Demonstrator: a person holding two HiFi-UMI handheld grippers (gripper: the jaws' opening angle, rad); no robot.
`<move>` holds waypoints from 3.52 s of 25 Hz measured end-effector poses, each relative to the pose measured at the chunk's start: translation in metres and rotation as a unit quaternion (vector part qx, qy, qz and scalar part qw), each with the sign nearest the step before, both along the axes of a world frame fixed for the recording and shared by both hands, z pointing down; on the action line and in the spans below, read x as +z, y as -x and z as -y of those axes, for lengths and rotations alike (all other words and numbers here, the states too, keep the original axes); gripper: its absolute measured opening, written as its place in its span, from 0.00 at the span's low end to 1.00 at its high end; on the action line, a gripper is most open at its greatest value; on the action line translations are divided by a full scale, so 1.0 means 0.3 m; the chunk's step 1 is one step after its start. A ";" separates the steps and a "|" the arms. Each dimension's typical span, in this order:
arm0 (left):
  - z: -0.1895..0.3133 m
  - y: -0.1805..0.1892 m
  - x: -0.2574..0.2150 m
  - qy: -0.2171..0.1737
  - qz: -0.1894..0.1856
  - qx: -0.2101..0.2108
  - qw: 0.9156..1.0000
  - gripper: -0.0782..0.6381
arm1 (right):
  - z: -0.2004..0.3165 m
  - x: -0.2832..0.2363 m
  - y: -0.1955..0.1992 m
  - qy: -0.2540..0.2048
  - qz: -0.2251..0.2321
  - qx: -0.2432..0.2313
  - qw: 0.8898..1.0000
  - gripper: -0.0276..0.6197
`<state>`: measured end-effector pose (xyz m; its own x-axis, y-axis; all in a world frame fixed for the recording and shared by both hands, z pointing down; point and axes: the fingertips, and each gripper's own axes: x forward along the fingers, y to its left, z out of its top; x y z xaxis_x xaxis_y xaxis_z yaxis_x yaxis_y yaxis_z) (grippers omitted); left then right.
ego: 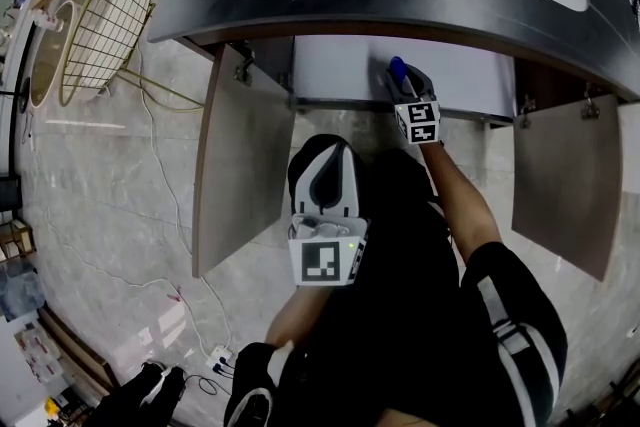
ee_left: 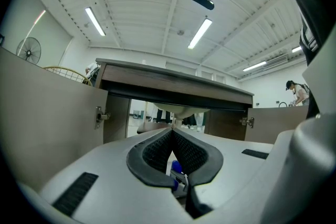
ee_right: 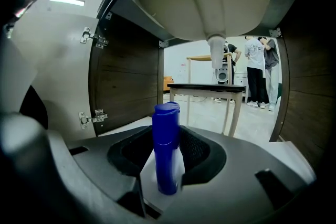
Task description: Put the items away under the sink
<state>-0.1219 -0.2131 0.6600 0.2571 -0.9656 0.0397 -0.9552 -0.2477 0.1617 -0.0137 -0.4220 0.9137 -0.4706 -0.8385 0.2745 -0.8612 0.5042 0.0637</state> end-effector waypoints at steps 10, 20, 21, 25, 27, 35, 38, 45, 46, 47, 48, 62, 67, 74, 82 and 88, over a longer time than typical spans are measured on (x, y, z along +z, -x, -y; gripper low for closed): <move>-0.010 -0.008 0.000 -0.003 -0.002 0.002 1.000 0.13 | 0.003 0.000 -0.008 0.016 0.000 0.003 1.000 0.27; -0.035 0.012 -0.015 -0.013 -0.010 0.005 1.000 0.13 | -0.064 -0.062 -0.060 0.026 -0.001 0.022 0.999 0.32; -0.040 0.015 -0.015 -0.014 -0.009 0.006 1.000 0.13 | -0.081 -0.068 -0.065 0.030 0.000 0.023 0.999 0.32; -0.056 0.021 -0.020 -0.020 -0.010 0.010 1.000 0.13 | -0.155 -0.073 -0.089 0.061 0.019 0.038 0.997 0.17; -0.066 0.024 -0.027 -0.025 -0.011 0.014 1.000 0.13 | -0.183 -0.064 -0.107 0.085 0.029 0.052 0.995 0.10; -0.031 0.047 -0.039 -0.012 0.004 0.031 0.999 0.13 | -0.300 -0.081 -0.127 0.176 0.039 0.069 0.981 0.06; 0.015 0.032 -0.074 0.005 0.003 0.044 0.999 0.13 | -0.342 -0.139 -0.130 0.193 0.040 0.069 0.978 0.06; 0.083 -0.011 -0.233 0.066 -0.003 0.061 0.996 0.13 | -0.463 -0.327 -0.113 0.255 0.019 0.062 0.965 0.06; 0.088 -0.017 -0.263 0.075 -0.005 0.061 0.995 0.13 | -0.477 -0.362 -0.112 0.264 0.017 0.061 0.963 0.06; 0.090 -0.025 -0.295 0.083 -0.007 0.060 0.995 0.13 | -0.492 -0.400 -0.112 0.271 0.015 0.060 0.960 0.06; 0.089 -0.032 -0.331 0.090 -0.007 0.061 0.994 0.13 | -0.507 -0.442 -0.111 0.278 0.013 0.058 0.959 0.06; -0.126 -0.095 -1.036 0.111 0.031 0.051 0.992 0.13 | -0.772 -1.288 -0.164 0.280 0.010 0.030 0.960 0.06; -0.280 -0.119 -1.293 0.119 0.016 0.027 0.992 0.13 | -0.884 -1.652 -0.181 0.248 0.033 0.014 0.968 0.06; -0.560 -0.215 -1.580 0.098 0.014 -0.005 0.995 0.13 | -1.083 -2.038 -0.256 0.189 0.061 -0.012 0.980 0.06; -0.734 -0.244 -1.784 0.053 0.028 -0.004 0.998 0.13 | -1.262 -2.374 -0.266 0.115 0.095 -0.024 0.988 0.06; -0.823 -0.216 -1.841 0.039 0.029 0.024 0.999 0.13 | -1.424 -2.587 -0.211 0.049 0.114 -0.030 0.992 0.06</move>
<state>-0.0570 0.0337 0.1077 0.2987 -0.9455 0.1297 -0.9507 -0.2831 0.1263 0.0496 0.0053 0.1377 -0.5783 -0.7817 0.2333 -0.8157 0.5494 -0.1810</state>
